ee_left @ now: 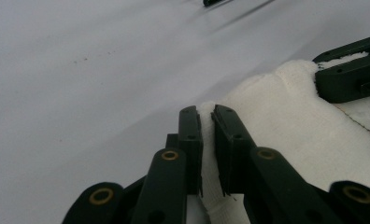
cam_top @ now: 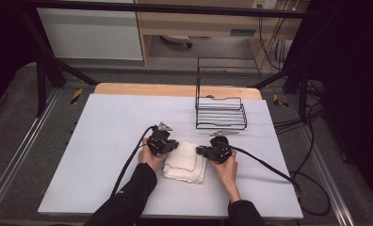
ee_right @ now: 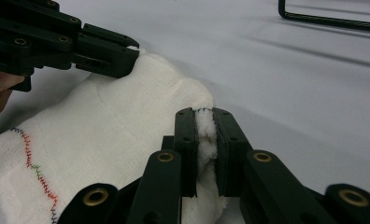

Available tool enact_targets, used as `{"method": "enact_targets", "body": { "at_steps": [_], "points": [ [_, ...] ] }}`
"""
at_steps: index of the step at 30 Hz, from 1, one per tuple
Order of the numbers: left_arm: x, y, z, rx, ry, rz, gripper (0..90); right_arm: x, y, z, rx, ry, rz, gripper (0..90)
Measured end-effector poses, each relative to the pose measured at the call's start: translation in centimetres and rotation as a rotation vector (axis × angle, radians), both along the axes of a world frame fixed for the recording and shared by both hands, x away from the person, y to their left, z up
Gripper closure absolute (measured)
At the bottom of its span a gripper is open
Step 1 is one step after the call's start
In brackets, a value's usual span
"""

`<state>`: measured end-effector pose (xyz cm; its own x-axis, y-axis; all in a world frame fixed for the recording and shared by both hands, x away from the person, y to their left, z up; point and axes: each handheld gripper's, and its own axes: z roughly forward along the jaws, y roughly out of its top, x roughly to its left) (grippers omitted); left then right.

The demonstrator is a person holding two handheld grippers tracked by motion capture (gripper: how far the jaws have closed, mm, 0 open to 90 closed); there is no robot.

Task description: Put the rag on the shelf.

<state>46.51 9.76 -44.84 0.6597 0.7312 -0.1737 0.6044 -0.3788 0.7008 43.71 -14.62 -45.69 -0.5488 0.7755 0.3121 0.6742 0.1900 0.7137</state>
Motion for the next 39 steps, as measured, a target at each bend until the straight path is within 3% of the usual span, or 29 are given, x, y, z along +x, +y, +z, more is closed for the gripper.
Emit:
{"method": "enact_targets", "body": {
  "at_steps": [5,12,22,28,33,39],
  "points": [
    [-0.2,0.1,0.2,-0.006,-0.011,0.003,82.7,-0.2,-0.1,0.3,0.007,-0.020,-0.002,81.8],
    [-0.9,1.0,1.4,-0.088,-0.050,-0.002,82.9,-0.8,-0.4,1.5,0.034,-0.071,0.009,81.8],
    [-2.2,2.1,2.9,-0.154,-0.110,-0.010,83.1,-1.9,-0.5,3.2,0.071,-0.142,0.022,81.7],
    [-3.1,2.6,3.8,-0.173,-0.147,-0.012,83.1,-2.6,-0.2,4.2,0.057,-0.198,0.040,81.8],
    [-3.8,3.2,4.6,-0.207,-0.176,-0.014,83.1,-3.1,-0.2,5.0,0.076,-0.236,0.045,81.8],
    [-4.7,3.3,5.3,-0.207,-0.226,-0.013,83.1,-3.6,-0.1,5.9,0.072,-0.275,0.049,81.8]
  ]
}}
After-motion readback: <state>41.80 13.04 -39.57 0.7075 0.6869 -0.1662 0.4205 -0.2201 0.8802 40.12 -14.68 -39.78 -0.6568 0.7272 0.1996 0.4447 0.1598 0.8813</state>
